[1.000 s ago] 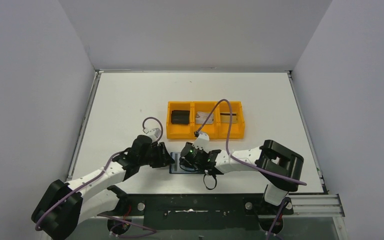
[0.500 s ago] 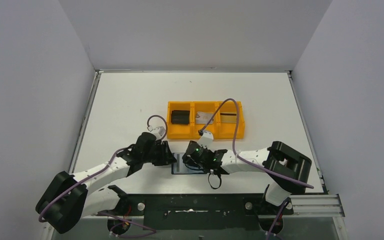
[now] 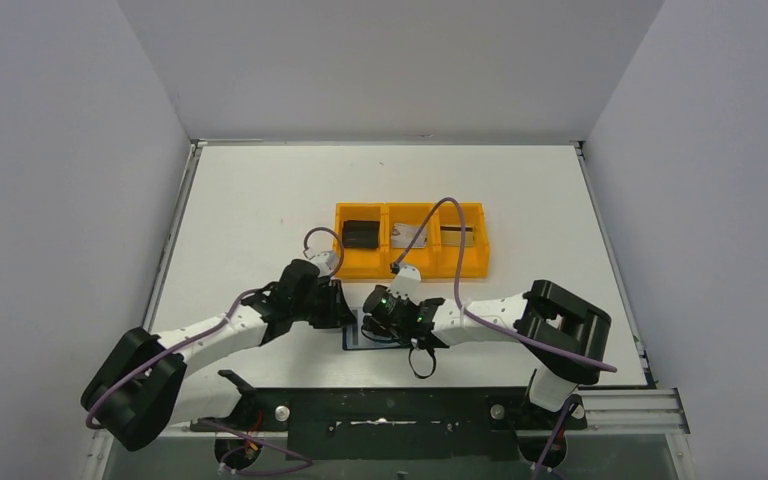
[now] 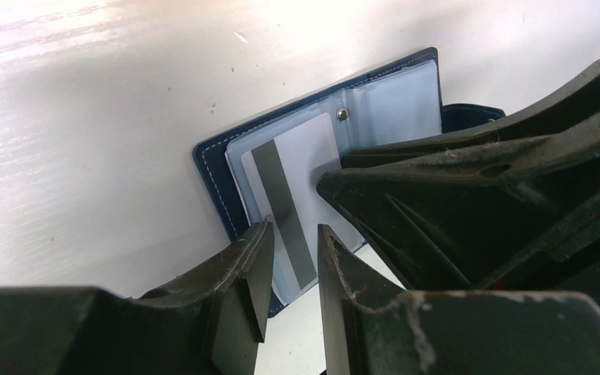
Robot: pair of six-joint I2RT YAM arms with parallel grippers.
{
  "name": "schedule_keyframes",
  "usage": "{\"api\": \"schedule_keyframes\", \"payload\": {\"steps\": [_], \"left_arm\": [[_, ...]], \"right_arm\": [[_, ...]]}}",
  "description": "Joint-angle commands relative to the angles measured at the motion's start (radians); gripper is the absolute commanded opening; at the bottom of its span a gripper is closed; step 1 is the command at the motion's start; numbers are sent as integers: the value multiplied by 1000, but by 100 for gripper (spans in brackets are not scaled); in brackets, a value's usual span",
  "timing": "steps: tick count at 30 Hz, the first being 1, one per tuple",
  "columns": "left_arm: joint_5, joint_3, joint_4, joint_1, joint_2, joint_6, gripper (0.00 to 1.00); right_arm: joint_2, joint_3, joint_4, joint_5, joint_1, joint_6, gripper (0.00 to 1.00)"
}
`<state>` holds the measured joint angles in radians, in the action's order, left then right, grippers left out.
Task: Take the credit cards out of the card holder
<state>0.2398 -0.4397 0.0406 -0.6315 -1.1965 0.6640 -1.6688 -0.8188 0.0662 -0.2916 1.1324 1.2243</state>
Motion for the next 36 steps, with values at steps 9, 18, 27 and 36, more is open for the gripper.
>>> {"api": "schedule_keyframes", "payload": {"steps": [9, 18, 27, 36], "left_arm": [[-36, -67, 13, -42, -132, -30, 14], [-97, -30, 31, -47, -137, -14, 12], [-108, -18, 32, -48, -128, -15, 11], [-145, -8, 57, -48, -106, 2, 10]], "right_arm": [[30, 39, -50, -21, 6, 29, 30], [93, 122, -186, 28, -7, 14, 24], [97, 306, -608, 251, -79, 24, 13], [49, 417, -850, 272, -100, 105, 12]]}}
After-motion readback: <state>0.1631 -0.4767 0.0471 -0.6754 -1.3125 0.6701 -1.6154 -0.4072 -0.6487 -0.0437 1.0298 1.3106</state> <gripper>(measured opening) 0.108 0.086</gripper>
